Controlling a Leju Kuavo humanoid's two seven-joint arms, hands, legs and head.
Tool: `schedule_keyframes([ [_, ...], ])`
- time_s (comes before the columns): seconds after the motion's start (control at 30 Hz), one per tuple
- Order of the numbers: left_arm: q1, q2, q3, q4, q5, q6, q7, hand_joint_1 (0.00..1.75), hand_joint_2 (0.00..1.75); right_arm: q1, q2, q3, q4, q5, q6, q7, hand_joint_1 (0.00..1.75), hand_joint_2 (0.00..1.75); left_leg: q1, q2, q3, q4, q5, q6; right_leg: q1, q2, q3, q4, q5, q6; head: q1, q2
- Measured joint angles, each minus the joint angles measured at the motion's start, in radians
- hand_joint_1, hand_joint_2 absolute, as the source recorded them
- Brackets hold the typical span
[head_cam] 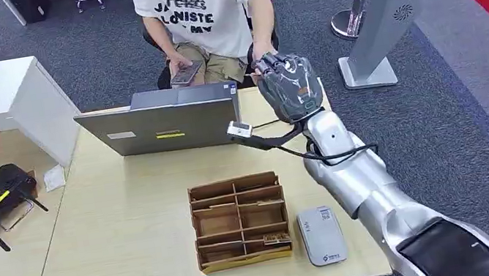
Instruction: Pass the card to the sensor for recognition and then transmit it.
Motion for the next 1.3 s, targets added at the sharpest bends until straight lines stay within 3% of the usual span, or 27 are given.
schedule_keyframes([
  [0.13, 0.0, 0.0, 0.0, 0.0, 0.0, 0.0, 0.0, 0.0, 0.0, 0.0, 0.001, 0.0, 0.001, 0.0, 0.0, 0.0, 0.0, 0.0, 0.0, 0.0, 0.0, 0.0, 0.0, 0.0, 0.0, 0.0, 0.0, 0.0, 0.0, 0.0, 0.0, 0.0],
  [0.23, 0.001, 0.0, 0.0, 0.0, 0.014, 0.0, 0.0, 0.0, 0.0, 0.006, 0.008, 0.0, 0.002, -0.064, 0.0, -0.052, 0.0, 0.0, 0.0, 0.0, 0.0, 0.0, 0.0, 0.0, 0.0, 0.0, 0.0, 0.0, 0.0, 0.0, 0.0, 0.0],
  [0.3, 0.007, 0.0, 0.0, 0.0, 0.046, 0.007, 0.0, 0.0, 0.0, 0.083, 0.016, 0.006, -0.097, -0.199, 0.0, -0.128, 0.0, 0.0, 0.0, 0.0, 0.0, 0.0, 0.0, 0.0, 0.0, 0.0, 0.0, 0.0, 0.0, 0.0, 0.0, 0.0],
  [0.33, 0.013, 0.0, 0.0, 0.0, 0.066, 0.012, -0.005, 0.0, 0.0, 0.145, 0.018, 0.015, -0.182, -0.341, 0.0, -0.187, 0.0, 0.0, 0.0, -0.001, 0.0, 0.0, 0.0, 0.0, 0.0, 0.0, 0.0, 0.0, -0.001, 0.0, 0.0, 0.0],
  [0.37, 0.029, 0.0, 0.004, 0.0, 0.093, 0.024, -0.013, 0.0, 0.0, 0.26, 0.018, 0.038, -0.345, -0.571, 0.008, -0.253, 0.0, 0.0, 0.0, -0.001, -0.001, 0.0, -0.001, -0.001, 0.0, -0.001, -0.001, 0.0, -0.002, 0.0, 0.001, 0.0],
  [0.43, 0.04, 0.001, 0.01, 0.0, 0.104, 0.03, -0.019, 0.0, 0.0, 0.335, 0.018, 0.056, -0.462, -0.691, 0.022, -0.272, 0.0, 0.0, 0.0, -0.001, -0.001, 0.0, -0.001, -0.001, 0.0, -0.001, -0.001, 0.0, -0.002, 0.0, 0.0, 0.0],
  [0.5, 0.049, 0.002, 0.014, 0.0, 0.117, 0.034, -0.021, 0.0, 0.0, 0.407, 0.016, 0.07, -0.57, -0.84, 0.108, -0.28, 0.0, 0.0, 0.0, -0.001, -0.002, 0.0, -0.001, -0.001, 0.0, -0.001, -0.002, 0.0, -0.003, 0.0, 0.0, 0.0],
  [0.73, 0.063, 0.009, 0.048, 0.0, 0.143, 0.04, -0.022, 0.0, 0.0, 0.603, -0.032, 0.081, -0.819, -1.423, 0.569, -0.279, 0.0, 0.0, 0.0, -0.002, -0.002, 0.0, -0.002, -0.001, 0.0, -0.002, -0.002, 0.0, -0.003, 0.0, 0.0, 0.0],
  [0.83, 0.068, 0.013, 0.06, 0.0, 0.147, 0.04, -0.026, 0.0, 0.0, 0.664, -0.063, 0.069, -0.868, -1.531, 0.69, -0.291, 0.0, 0.0, 0.0, -0.002, -0.002, 0.0, -0.002, -0.001, 0.0, -0.002, -0.001, 0.0, -0.003, 0.0, 0.0, 0.0],
  [1.0, 0.07, 0.017, 0.069, 0.0, 0.151, 0.041, -0.028, 0.0, 0.0, 0.725, -0.097, 0.05, -0.919, -1.572, 0.757, -0.297, 0.0, 0.0, 0.0, -0.002, -0.002, 0.0, -0.002, -0.001, 0.0, -0.002, -0.002, -0.001, -0.003, 0.0, 0.0, 0.0],
  [1.03, 0.07, 0.018, 0.071, 0.0, 0.152, 0.041, -0.029, 0.0, 0.0, 0.732, -0.1, 0.047, -0.924, -1.575, 0.76, -0.298, 0.0, 1.75, 0.0, -0.002, -0.002, 0.0, -0.002, -0.001, 0.0, -0.001, -0.002, -0.001, -0.003, 0.0, 0.0, 0.0],
  [1.3, 0.07, 0.018, 0.084, 0.0, 0.153, 0.05, -0.033, 0.0, 0.0, 0.752, -0.125, 0.044, -0.931, -1.57, 0.798, -0.276, 0.0, 1.75, 0.0, -0.001, -0.002, -0.001, -0.002, -0.001, 0.0, -0.001, -0.001, 0.0, -0.003, 0.0, 0.0, 0.0],
])
